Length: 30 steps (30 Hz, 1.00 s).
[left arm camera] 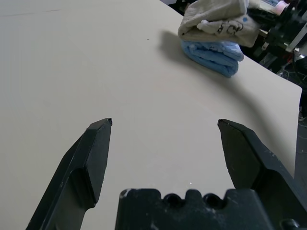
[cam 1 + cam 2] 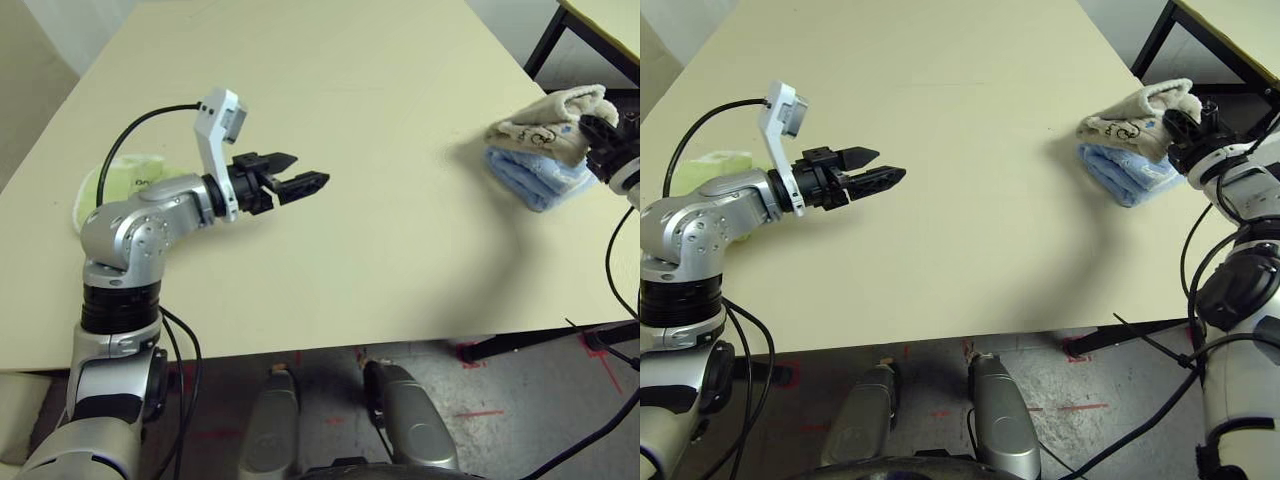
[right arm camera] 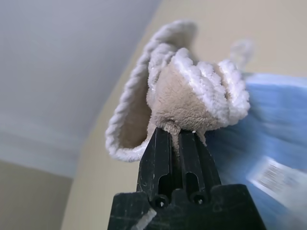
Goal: Fold the towel and set it aside.
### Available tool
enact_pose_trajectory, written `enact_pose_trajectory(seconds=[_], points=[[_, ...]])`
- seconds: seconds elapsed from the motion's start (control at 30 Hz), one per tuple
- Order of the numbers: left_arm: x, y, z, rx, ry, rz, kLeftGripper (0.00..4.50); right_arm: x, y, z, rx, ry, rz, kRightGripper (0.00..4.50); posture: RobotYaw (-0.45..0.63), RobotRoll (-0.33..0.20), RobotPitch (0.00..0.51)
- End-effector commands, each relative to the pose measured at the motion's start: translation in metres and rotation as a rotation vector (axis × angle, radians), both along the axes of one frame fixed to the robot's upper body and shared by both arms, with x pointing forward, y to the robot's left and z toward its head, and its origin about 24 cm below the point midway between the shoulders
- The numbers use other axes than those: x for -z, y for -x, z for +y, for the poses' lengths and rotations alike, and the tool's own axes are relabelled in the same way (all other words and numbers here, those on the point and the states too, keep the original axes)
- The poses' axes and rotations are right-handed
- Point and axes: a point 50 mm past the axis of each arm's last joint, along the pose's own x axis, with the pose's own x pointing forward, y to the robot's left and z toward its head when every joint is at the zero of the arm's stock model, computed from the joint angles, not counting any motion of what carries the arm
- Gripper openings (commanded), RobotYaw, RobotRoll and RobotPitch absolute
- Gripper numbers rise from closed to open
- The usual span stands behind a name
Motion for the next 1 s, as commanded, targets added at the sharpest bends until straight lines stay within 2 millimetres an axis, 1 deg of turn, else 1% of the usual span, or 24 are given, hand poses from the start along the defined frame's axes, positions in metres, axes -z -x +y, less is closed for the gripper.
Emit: enact_pose_trajectory(seconds=[0.03,0.13,0.2,0.23,0.3,0.33,0.43,0.5,0.57,0.6,0.8,0.93,1.0], points=[[0.000,0.002,-0.001,0.017,-0.013,-0.010,4.50,0.016,0.004,-0.005,0.066,-0.021,0.091,0.01,0.07,0.000,0.117],[0.001,0.002,0.000,0.018,-0.026,-0.011,4.50,0.029,0.006,-0.005,0.121,-0.023,0.189,0.01,0.07,0.000,0.118],[0.001,0.002,-0.001,0.018,-0.033,-0.011,4.50,0.033,0.007,-0.007,0.152,-0.027,0.218,0.01,0.07,0.000,0.118],[0.002,0.002,-0.001,0.019,-0.038,-0.010,4.50,0.034,0.008,-0.009,0.172,-0.023,0.226,0.63,0.07,0.000,0.118],[0.002,0.002,-0.001,0.022,-0.044,-0.008,4.50,0.035,0.010,-0.012,0.195,-0.015,0.228,1.22,0.07,0.000,0.120],[0.003,0.003,-0.001,0.024,-0.047,-0.006,4.50,0.035,0.012,-0.014,0.202,-0.006,0.226,1.68,0.07,0.000,0.120],[0.004,0.003,-0.001,0.028,-0.057,-0.003,4.50,0.032,0.015,-0.019,0.187,0.043,0.163,2.81,0.06,0.000,0.123],[0.005,0.004,-0.001,0.032,-0.061,-0.001,4.50,0.028,0.019,-0.025,0.200,0.088,0.081,3.52,0.06,0.000,0.126],[0.006,0.004,-0.002,0.037,-0.063,0.001,4.50,0.020,0.028,-0.035,0.238,0.161,-0.086,4.28,0.06,0.000,0.128],[0.007,0.004,-0.003,0.041,-0.063,0.003,4.50,0.019,0.034,-0.039,0.263,0.198,-0.149,4.47,0.05,0.000,0.129],[0.009,0.005,-0.004,0.051,-0.064,0.008,4.50,0.032,0.056,-0.056,0.396,0.279,-0.162,4.47,0.04,0.000,0.133],[0.010,0.004,-0.005,0.054,-0.062,0.012,4.50,0.040,0.064,-0.059,0.426,0.334,-0.151,4.47,0.04,0.000,0.134],[0.009,0.003,-0.005,0.050,-0.058,0.002,4.50,0.037,0.065,-0.059,0.427,0.352,-0.171,4.47,0.04,0.000,0.135]])
